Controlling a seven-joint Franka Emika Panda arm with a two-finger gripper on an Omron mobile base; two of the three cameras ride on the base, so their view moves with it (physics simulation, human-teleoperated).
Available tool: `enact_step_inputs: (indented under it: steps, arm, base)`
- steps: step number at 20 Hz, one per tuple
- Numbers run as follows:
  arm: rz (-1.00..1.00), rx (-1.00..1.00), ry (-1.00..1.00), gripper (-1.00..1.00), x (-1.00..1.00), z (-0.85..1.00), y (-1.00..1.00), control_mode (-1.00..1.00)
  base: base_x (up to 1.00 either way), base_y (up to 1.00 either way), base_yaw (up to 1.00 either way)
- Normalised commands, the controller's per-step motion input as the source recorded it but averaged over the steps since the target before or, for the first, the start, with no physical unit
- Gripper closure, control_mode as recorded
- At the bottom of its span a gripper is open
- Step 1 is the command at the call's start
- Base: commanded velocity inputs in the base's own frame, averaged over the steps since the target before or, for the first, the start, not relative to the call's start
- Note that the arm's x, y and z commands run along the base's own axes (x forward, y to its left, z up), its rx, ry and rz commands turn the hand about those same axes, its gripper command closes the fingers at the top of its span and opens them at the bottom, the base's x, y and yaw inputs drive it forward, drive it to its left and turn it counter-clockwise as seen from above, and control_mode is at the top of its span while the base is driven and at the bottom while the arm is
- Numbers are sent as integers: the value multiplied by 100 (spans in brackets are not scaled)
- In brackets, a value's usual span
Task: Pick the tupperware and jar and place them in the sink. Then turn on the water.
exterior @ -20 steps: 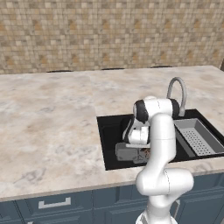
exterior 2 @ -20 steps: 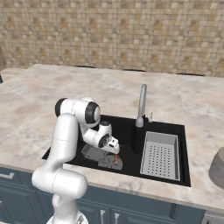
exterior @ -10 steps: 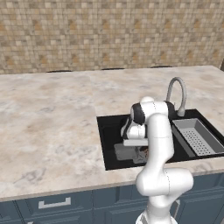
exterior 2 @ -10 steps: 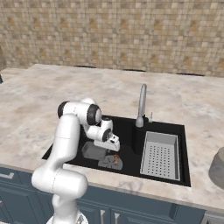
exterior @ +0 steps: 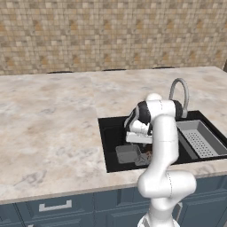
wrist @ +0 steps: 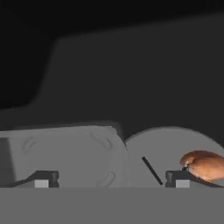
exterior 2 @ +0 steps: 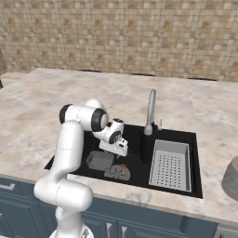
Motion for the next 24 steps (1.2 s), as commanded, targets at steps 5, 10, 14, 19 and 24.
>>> enact_step_inputs:
  steps: [5, 10, 14, 19, 24]
  arm:
    - [1, 15, -4, -100, -33, 96, 0, -100]
    - [0, 9, -5, -100, -20, 100, 0, -100]
    - [0, 2, -9, -100, -8, 100, 13, -100]
    - [0, 0, -8, -100, -9, 100, 13, -100]
    - [0, 0, -4, -100, -23, 100, 8, -100]
  base:
    - [0, 0, 0]
    - [0, 0, 0]
    - [0, 0, 0]
    - [0, 0, 0]
    - [0, 0, 0]
